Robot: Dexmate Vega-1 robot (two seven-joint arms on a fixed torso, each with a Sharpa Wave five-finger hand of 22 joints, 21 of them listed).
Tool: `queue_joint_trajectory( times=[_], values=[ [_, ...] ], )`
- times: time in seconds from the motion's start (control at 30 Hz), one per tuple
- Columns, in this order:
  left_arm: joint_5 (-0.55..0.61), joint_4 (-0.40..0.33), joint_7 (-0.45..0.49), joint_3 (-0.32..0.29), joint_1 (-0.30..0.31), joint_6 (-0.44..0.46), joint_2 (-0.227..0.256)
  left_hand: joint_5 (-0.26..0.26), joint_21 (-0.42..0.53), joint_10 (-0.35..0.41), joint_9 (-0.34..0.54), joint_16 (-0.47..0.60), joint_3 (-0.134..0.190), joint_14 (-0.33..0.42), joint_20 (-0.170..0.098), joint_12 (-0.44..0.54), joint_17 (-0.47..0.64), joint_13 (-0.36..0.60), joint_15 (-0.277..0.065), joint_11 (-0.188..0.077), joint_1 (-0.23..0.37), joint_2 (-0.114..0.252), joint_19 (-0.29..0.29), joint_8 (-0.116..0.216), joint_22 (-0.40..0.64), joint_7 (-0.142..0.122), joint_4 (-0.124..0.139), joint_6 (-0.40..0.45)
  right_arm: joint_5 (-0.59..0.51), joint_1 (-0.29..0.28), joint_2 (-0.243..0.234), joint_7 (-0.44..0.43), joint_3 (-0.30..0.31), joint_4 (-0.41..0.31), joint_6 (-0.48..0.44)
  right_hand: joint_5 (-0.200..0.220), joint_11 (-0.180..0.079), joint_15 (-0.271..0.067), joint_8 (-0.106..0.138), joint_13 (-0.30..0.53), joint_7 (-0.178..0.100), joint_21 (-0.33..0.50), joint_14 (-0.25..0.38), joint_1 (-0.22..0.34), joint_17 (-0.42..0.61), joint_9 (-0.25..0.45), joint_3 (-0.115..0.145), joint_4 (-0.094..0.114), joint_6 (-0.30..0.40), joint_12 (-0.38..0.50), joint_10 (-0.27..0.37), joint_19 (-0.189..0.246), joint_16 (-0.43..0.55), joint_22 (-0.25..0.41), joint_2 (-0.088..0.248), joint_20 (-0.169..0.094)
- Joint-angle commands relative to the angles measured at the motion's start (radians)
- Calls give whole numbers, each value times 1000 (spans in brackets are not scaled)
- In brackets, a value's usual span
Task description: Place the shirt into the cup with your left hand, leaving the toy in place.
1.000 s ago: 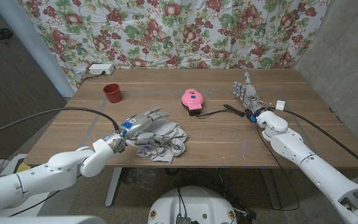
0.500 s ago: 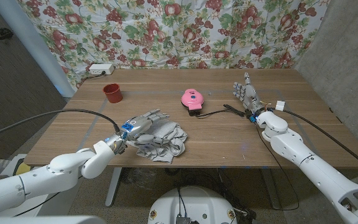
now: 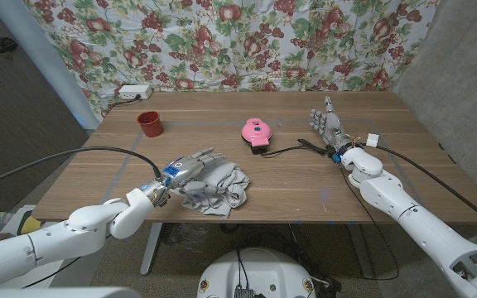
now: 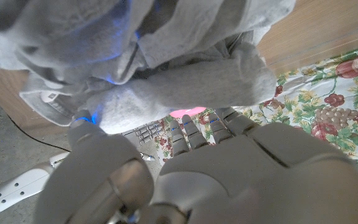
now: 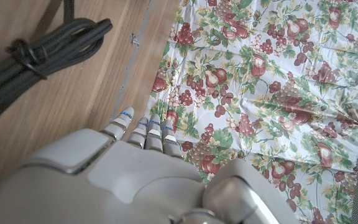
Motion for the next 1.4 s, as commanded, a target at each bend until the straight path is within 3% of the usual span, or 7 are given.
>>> queue_joint_trajectory(
  times=[0.03, 0.63, 0.93, 1.4],
  values=[
    [-3, 11, -30, 11, -8, -22, -5, 12, 1, 2, 3, 7, -3, 5, -24, 4, 2, 5, -162, 2, 18, -5, -1, 5, 6, -2, -6, -6, 0, -3, -2, -4, 1, -4, -3, -5, -2, -1, 5, 3, -1, 2, 0, 1, 4, 5, 2, 0, 8, 1, 2, -3, 5, 3, -2, 0],
    [-15, 6, -75, 23, -2, -13, 1, 21, 1, -17, 3, 7, -5, 3, -11, -2, 3, 5, -157, 7, 36, -8, -5, 3, 7, -2, 0, -15, 2, -1, -11, 3, 3, -12, -8, -5, 2, -1, 5, 3, -2, 3, 0, 0, 4, 5, 2, -1, 9, 2, 4, -2, 6, 3, -2, 2],
    [-4, 12, -103, 31, -14, -18, 2, 24, 4, -30, 3, 8, 17, 6, -2, -3, 4, 5, -155, 8, 77, 25, -3, -1, 9, -3, 1, -29, 3, 0, -11, 4, 2, -11, -12, -6, 4, 1, 7, 3, -3, 2, 0, -1, 4, 5, 2, 0, 14, 3, 7, -4, 6, 3, -3, 5],
    [-2, 11, -112, 35, -11, -19, 8, 27, 14, -29, 4, 20, 31, 41, 9, 3, 5, 7, -150, 18, 126, 32, 25, 5, 10, -1, -4, -28, 3, -1, -7, 2, -1, -13, -12, -6, 2, 1, 6, 3, -4, 2, 1, -2, 4, 5, 2, 0, 15, 3, 6, -4, 6, 3, -3, 7]
  ],
)
